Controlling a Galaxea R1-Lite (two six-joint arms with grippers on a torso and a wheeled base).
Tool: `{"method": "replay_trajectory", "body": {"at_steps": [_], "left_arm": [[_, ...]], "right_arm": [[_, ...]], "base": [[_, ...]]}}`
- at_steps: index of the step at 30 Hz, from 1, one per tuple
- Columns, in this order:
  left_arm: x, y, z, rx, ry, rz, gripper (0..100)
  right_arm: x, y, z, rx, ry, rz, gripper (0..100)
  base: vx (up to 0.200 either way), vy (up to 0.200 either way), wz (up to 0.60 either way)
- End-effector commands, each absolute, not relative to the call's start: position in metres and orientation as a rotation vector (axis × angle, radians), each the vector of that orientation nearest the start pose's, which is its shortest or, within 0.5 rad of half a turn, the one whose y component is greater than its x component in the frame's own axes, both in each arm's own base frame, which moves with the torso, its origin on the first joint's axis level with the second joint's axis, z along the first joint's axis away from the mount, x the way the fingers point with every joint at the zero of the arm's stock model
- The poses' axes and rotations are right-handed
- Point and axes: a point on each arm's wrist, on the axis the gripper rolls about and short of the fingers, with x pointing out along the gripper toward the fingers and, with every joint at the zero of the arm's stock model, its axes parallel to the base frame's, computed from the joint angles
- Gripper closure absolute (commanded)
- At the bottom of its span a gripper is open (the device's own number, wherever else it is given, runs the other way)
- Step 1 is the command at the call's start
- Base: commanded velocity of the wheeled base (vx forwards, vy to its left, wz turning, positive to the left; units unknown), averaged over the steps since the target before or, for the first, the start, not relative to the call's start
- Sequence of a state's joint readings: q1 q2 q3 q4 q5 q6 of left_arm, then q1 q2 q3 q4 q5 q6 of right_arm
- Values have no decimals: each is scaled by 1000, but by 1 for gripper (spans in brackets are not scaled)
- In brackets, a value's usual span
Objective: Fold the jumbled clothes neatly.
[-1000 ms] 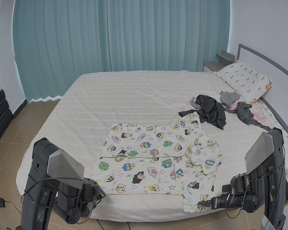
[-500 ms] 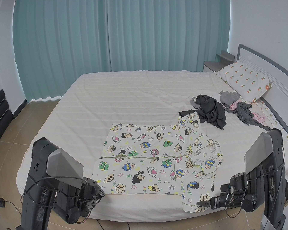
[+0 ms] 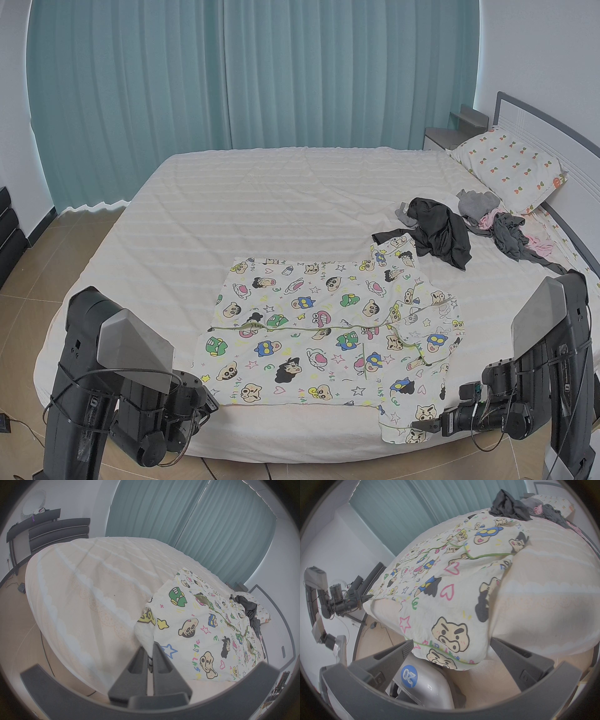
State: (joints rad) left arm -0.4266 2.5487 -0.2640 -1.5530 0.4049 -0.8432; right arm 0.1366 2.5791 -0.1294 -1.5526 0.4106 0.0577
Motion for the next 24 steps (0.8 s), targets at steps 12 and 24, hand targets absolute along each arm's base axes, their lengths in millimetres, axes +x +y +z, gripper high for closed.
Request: {"method": "replay_trajectory", "body": {"at_steps": [12, 24], "left_arm": [[247, -103, -80, -525, 610, 246, 100], [247, -103, -80, -525, 610, 246, 100]], "right_arm": [[230, 39, -86, 234, 884, 595, 0], [238, 36, -88, 227, 855, 581, 100]], "base": [[0, 0, 0], [0, 0, 0]]}}
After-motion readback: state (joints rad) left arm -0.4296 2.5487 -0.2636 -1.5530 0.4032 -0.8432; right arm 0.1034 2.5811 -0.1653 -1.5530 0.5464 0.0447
